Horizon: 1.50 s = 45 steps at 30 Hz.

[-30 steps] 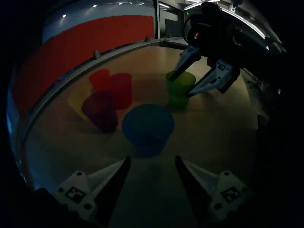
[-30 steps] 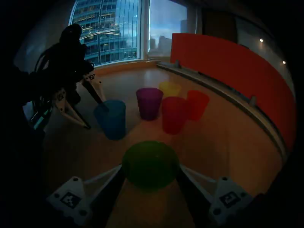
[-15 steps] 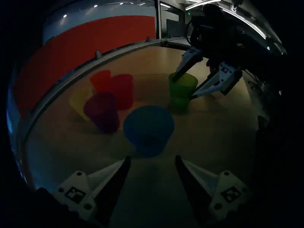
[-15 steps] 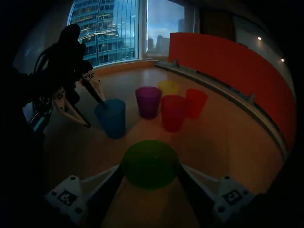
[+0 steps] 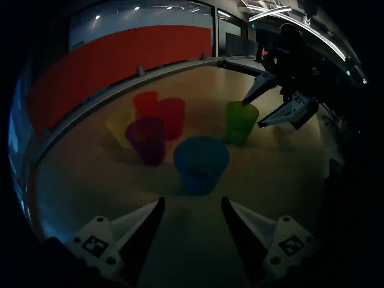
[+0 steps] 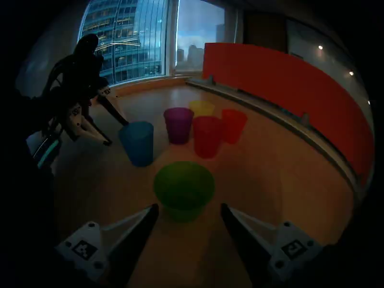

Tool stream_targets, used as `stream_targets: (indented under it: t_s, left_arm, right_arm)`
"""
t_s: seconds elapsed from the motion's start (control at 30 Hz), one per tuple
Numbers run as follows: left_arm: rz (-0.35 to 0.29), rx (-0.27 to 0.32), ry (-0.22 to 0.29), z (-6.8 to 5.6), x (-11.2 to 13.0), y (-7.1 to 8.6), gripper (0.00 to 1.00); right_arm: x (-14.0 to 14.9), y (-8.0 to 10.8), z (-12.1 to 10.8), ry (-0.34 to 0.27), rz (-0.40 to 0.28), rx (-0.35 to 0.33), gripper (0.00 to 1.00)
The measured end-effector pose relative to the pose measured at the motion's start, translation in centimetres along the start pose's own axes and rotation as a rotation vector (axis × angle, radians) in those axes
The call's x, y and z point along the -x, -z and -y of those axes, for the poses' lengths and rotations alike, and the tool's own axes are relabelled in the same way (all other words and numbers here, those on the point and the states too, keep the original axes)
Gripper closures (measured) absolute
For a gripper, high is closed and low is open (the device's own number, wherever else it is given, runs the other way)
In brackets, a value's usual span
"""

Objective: Pour water

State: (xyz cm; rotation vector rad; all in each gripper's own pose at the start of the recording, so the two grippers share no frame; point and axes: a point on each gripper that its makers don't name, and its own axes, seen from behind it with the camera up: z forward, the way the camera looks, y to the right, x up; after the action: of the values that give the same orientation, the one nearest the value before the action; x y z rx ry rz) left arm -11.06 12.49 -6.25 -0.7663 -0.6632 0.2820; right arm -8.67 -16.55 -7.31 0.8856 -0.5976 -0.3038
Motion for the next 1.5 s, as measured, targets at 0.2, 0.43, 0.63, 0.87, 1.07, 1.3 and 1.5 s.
stream_targets:
  t_s: [0.2, 0.43, 0.63, 0.87, 1.07, 1.3, 1.5]
  left_arm:
    - [-0.018, -0.041, 0.039, 0.7, 0.3, 1.2, 0.14]
    - [-0.062, -0.101, 0.08, 2.0, 0.0, 3.1, 0.14]
    - [-0.11, -0.174, 0.118, 3.7, -0.5, 4.3, 0.14]
    - [-0.202, -0.27, 0.151, 5.2, -1.9, 5.7, 0.14]
    - [-0.28, -0.349, 0.164, 6.2, -3.1, 6.5, 0.14]
    - [-0.392, -0.44, 0.208, 7.8, -4.6, 8.4, 0.14]
    - [-0.5, -0.514, 0.269, 9.3, -6.0, 10.9, 0.14]
  right_arm:
    - [0.5, 2.0, -0.4, -0.017, -0.022, 0.047, 0.0]
    - [0.2, 3.8, -0.9, -0.051, -0.07, 0.096, 0.0]
    - [-0.3, 4.9, -1.6, -0.076, -0.115, 0.149, 0.0]
    - [-1.9, 6.8, -3.5, -0.126, -0.199, 0.247, 0.0]
    - [-3.2, 8.3, -5.0, -0.177, -0.28, 0.319, 0.0]
    - [-4.8, 10.4, -7.3, -0.203, -0.361, 0.426, 0.0]
    - [-6.2, 12.4, -9.4, -0.216, -0.442, 0.528, 0.0]
